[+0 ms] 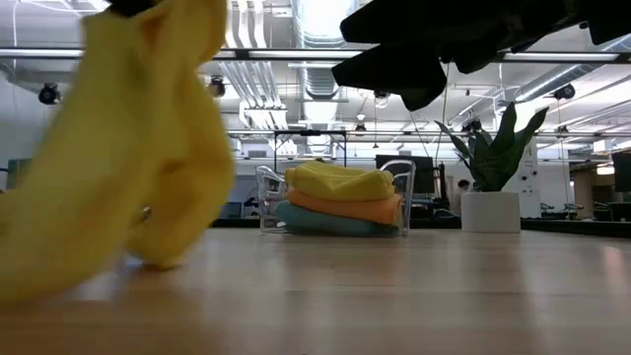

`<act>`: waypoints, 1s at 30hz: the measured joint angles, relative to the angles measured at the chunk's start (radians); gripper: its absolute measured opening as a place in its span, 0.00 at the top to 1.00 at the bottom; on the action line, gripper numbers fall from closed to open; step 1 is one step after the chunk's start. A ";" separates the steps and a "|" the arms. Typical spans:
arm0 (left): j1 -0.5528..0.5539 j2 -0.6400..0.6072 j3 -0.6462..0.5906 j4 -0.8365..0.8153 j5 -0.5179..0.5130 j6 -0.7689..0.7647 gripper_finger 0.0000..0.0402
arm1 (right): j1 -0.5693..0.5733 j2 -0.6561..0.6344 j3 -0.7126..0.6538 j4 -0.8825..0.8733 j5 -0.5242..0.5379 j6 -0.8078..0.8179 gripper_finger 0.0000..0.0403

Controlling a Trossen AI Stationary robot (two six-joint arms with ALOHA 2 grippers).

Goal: Fold microfiber towels
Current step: Fold the yellow towel

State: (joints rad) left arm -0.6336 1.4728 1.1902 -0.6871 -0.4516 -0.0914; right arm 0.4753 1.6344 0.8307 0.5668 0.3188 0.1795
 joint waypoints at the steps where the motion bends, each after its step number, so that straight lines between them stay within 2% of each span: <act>1: 0.005 -0.001 0.013 0.000 -0.023 0.022 1.00 | -0.002 0.000 0.000 0.000 0.000 0.019 0.38; 5: 0.015 -0.003 0.049 0.065 -0.083 0.105 1.00 | -0.010 0.000 0.000 0.000 0.018 0.026 0.38; 9: 0.014 -0.004 0.049 0.205 -0.085 0.192 1.00 | -0.014 0.000 0.000 0.000 0.027 0.019 0.38; 13: 0.014 -0.003 0.027 0.300 -0.086 0.191 1.00 | -0.014 0.000 0.000 0.000 0.027 0.020 0.38; 21: 0.010 0.000 -0.083 0.586 -0.085 0.230 1.00 | -0.014 0.000 0.000 0.001 0.026 0.020 0.38; 25: 0.010 0.000 -0.152 0.693 -0.085 0.234 1.00 | -0.014 0.005 0.000 0.001 0.103 0.040 0.38; 30: 0.009 0.001 -0.224 0.743 -0.085 0.205 1.00 | -0.014 0.039 0.000 0.000 0.108 0.033 0.46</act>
State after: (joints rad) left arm -0.6250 1.4742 0.9663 0.0559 -0.5369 0.1133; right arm 0.4610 1.6738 0.8307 0.5673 0.4269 0.2127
